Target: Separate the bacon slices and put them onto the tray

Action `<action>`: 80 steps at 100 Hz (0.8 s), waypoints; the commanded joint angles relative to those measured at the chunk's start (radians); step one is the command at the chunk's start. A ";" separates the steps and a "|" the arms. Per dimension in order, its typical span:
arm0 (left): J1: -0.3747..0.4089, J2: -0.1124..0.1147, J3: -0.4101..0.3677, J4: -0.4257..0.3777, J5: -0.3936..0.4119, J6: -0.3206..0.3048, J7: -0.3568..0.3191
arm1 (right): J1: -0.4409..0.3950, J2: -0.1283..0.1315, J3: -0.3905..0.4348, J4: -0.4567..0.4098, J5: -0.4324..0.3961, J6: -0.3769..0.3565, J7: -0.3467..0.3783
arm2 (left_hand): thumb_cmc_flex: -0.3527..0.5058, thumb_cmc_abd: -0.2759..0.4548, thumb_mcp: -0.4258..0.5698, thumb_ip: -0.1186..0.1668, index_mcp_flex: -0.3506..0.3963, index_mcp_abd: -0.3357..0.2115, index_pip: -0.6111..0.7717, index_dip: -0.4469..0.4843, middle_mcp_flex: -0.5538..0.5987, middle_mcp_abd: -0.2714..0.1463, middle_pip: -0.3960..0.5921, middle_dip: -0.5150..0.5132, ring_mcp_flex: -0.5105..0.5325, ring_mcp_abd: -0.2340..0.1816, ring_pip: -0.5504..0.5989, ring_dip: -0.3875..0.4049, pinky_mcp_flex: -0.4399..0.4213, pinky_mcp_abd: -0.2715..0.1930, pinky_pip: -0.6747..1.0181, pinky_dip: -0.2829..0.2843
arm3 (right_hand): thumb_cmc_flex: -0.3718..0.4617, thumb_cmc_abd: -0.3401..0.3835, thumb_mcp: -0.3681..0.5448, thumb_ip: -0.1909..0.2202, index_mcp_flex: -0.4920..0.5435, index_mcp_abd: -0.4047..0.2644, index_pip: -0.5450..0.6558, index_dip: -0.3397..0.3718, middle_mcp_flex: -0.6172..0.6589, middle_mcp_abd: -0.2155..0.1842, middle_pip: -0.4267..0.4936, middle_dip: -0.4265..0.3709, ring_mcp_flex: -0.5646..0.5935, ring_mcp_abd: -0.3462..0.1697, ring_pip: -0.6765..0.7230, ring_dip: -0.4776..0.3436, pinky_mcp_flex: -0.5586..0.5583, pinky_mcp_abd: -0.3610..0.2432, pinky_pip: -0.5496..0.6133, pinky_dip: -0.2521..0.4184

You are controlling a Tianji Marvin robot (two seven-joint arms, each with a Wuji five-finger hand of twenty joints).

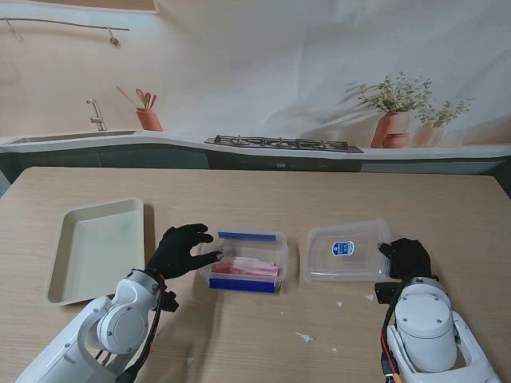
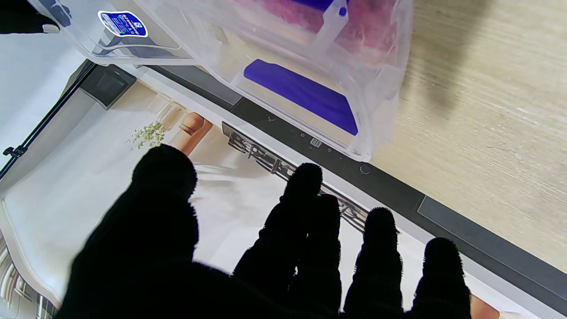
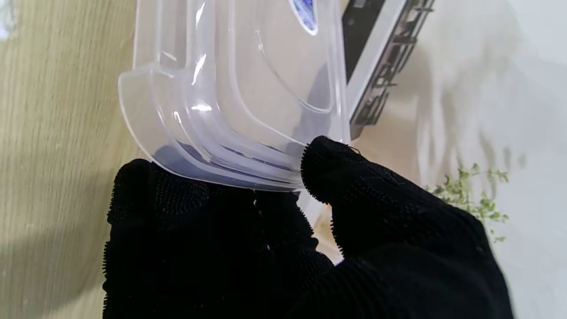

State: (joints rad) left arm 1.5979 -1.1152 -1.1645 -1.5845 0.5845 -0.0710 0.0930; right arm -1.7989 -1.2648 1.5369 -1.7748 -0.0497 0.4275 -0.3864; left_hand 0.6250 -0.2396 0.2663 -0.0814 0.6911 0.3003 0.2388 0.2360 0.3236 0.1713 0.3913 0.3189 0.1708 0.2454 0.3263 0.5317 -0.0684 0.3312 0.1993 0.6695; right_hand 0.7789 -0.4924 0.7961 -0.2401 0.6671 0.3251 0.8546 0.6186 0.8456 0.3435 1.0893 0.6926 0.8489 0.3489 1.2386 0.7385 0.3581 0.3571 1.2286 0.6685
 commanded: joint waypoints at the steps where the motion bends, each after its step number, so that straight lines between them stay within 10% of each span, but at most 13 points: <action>1: 0.005 -0.004 0.003 -0.008 -0.004 0.006 -0.016 | -0.003 -0.002 -0.005 0.017 -0.039 0.011 0.018 | -0.002 0.039 -0.024 0.046 -0.008 0.010 -0.020 -0.008 -0.025 0.006 -0.010 -0.003 -0.032 -0.021 -0.014 -0.013 -0.014 0.005 -0.036 0.014 | 0.100 0.056 0.027 0.058 -0.033 -0.117 0.050 -0.021 -0.058 -0.001 0.008 -0.025 -0.069 0.010 -0.026 -0.012 -0.026 -0.026 0.020 0.003; 33: 0.005 -0.004 0.004 -0.006 -0.002 0.008 -0.016 | -0.008 0.010 0.002 0.034 -0.071 0.036 0.060 | 0.000 0.037 -0.023 0.047 -0.009 0.007 -0.021 -0.007 -0.026 0.005 -0.010 -0.003 -0.033 -0.021 -0.014 -0.013 -0.015 0.005 -0.037 0.015 | 0.008 0.195 -0.123 0.177 -0.232 -0.105 -0.472 -0.003 -0.536 -0.095 -0.187 -0.251 -0.556 -0.091 -0.414 -0.258 -0.339 -0.199 -0.237 -0.002; 80: 0.001 -0.003 0.004 0.000 0.003 -0.003 -0.014 | -0.011 -0.006 0.001 0.044 -0.084 0.001 -0.018 | 0.004 0.029 -0.021 0.047 -0.048 -0.020 -0.025 -0.007 -0.039 -0.003 -0.014 -0.005 -0.040 -0.034 -0.024 -0.020 -0.013 0.002 -0.037 0.014 | 0.019 0.192 -0.129 0.176 -0.352 -0.104 -0.567 -0.059 -0.683 -0.159 -0.391 -0.375 -0.710 -0.187 -0.596 -0.349 -0.394 -0.261 -0.444 -0.005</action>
State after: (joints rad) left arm 1.5976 -1.1152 -1.1615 -1.5826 0.5860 -0.0692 0.0923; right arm -1.8006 -1.2607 1.5399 -1.7285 -0.1262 0.4416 -0.4040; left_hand 0.6253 -0.2396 0.2661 -0.0814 0.6717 0.3012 0.2337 0.2360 0.3205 0.1713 0.3911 0.3189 0.1705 0.2378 0.3252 0.5295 -0.0685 0.3312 0.1990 0.6700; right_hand 0.7876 -0.3195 0.6700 -0.1048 0.3384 0.2461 0.2929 0.5775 0.1885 0.2274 0.7557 0.3407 0.1781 0.2050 0.6588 0.4037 -0.0185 0.1393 0.8222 0.6667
